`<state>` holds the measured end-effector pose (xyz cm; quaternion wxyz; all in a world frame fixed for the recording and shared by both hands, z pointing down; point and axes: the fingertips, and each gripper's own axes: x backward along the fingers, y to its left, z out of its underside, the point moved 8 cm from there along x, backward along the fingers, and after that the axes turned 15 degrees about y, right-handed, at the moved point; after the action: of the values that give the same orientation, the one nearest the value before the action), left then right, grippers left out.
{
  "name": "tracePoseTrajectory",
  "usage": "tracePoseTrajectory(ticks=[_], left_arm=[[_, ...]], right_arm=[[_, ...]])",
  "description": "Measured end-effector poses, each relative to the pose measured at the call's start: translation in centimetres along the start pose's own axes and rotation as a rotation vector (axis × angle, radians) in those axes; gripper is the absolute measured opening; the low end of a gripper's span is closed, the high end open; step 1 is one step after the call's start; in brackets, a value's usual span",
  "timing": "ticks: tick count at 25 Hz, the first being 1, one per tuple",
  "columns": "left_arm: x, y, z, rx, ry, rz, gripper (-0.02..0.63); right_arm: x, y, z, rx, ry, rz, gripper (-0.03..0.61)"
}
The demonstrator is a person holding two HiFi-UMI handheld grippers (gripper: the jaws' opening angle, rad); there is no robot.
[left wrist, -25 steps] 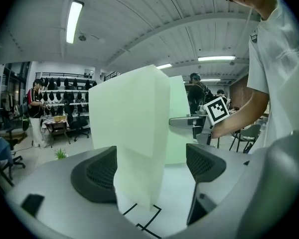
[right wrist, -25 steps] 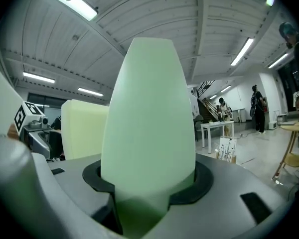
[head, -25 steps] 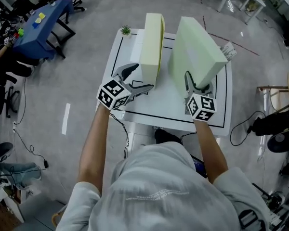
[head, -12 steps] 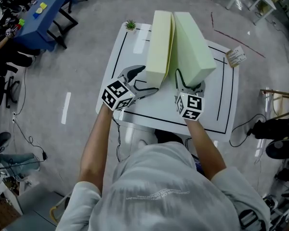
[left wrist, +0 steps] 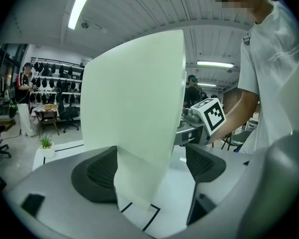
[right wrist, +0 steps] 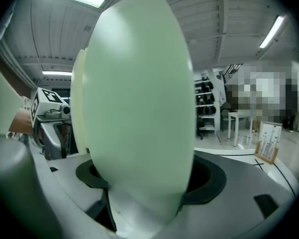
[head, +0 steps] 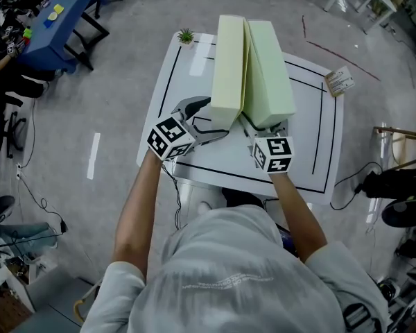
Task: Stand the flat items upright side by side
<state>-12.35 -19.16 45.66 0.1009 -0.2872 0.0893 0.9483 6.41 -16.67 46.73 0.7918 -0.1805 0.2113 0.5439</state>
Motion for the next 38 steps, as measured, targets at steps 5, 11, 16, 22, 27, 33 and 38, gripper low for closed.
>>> tracePoseTrajectory(ticks=[5, 11, 16, 22, 27, 33, 38], left_arm=[[0.2, 0.7, 0.2, 0.0, 0.006, -0.022, 0.386], [0.2, 0.9, 0.0, -0.002, 0.006, -0.029, 0.353], [-0.3, 0.8, -0.1, -0.002, 0.001, -0.035, 0.345], [-0.5, 0.7, -0.2, -0.016, 0.01, -0.052, 0.333], [-0.6, 0.7, -0.2, -0.007, 0.01, -0.07, 0.334], [0.5, -0.1, 0.1, 0.025, -0.023, -0.111, 0.334], [2.8, -1.8, 0.3, 0.046, -0.042, -0.155, 0.334]], right_arm=[[0.2, -0.2, -0.1, 0.144, 0.057, -0.197, 0.431], [1.1, -0.9, 0.0, 0.245, 0.106, -0.351, 0.437], [0.3, -0.4, -0.2, 0.242, 0.087, -0.342, 0.437], [-0.4, 0.4, -0.5, 0.231, 0.071, -0.345, 0.448], [-0.4, 0.2, -0.4, 0.232, 0.086, -0.325, 0.449], [1.0, 0.2, -1.0, 0.212, 0.064, -0.308, 0.448], [4.2, 0.1, -1.5, 0.16, 0.029, -0.305, 0.448]])
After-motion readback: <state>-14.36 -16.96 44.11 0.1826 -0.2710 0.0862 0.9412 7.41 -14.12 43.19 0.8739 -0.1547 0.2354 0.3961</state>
